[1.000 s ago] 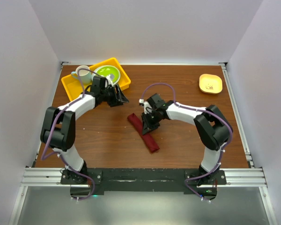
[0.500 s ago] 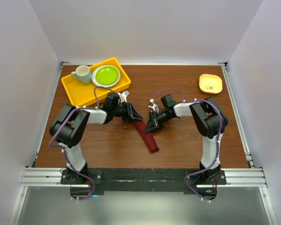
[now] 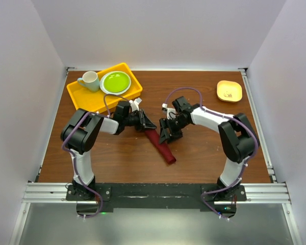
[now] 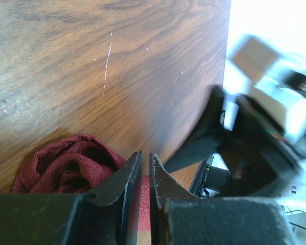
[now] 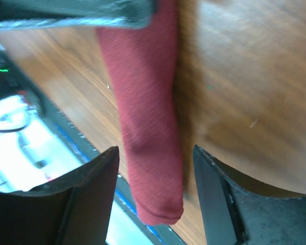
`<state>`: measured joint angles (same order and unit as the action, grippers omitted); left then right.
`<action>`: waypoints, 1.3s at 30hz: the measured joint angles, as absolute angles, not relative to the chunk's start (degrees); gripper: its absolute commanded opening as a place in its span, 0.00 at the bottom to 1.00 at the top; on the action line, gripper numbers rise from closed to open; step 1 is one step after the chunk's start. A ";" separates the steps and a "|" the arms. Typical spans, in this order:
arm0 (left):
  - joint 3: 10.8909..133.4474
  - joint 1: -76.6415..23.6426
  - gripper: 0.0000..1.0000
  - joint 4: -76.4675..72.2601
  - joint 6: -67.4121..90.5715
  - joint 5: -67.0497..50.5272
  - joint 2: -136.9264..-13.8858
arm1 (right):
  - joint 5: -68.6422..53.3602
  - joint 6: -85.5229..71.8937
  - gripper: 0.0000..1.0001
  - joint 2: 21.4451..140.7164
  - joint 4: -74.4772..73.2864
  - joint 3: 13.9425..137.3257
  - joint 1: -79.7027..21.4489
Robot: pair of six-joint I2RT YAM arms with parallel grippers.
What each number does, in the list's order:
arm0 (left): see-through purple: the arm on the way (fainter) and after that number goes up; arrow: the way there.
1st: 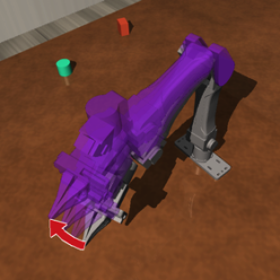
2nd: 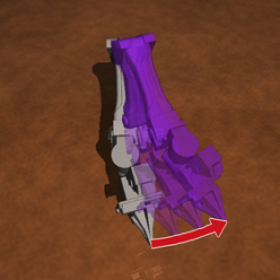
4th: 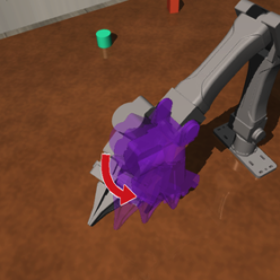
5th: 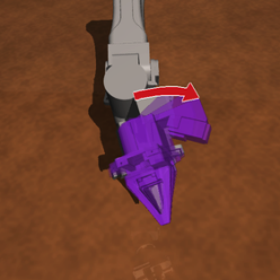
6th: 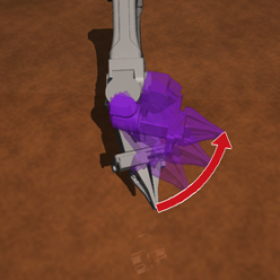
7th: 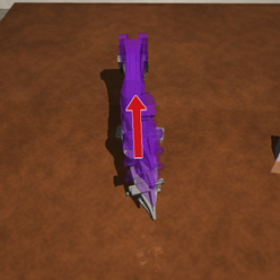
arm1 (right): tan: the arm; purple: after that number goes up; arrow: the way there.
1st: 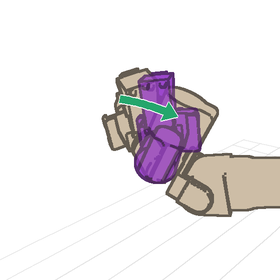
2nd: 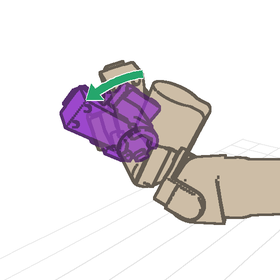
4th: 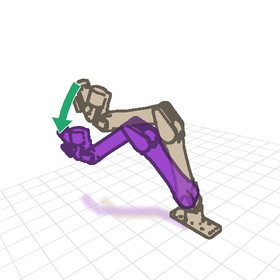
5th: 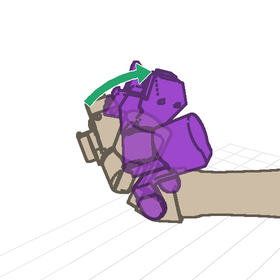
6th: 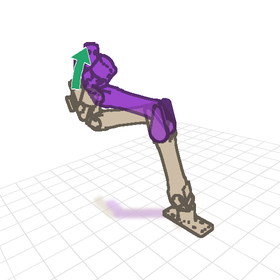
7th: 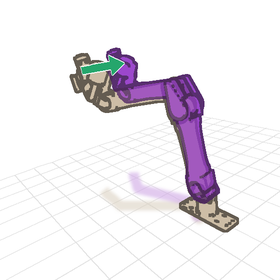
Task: Fold the napkin, place the utensils inside, and roll it up
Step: Roll the napkin with the utensil
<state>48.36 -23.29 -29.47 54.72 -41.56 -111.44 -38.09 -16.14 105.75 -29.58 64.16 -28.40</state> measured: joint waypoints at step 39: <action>51.00 -23.20 0.15 -22.59 48.86 -41.56 -112.05 | -33.08 -27.11 0.24 94.17 -20.27 52.53 -33.80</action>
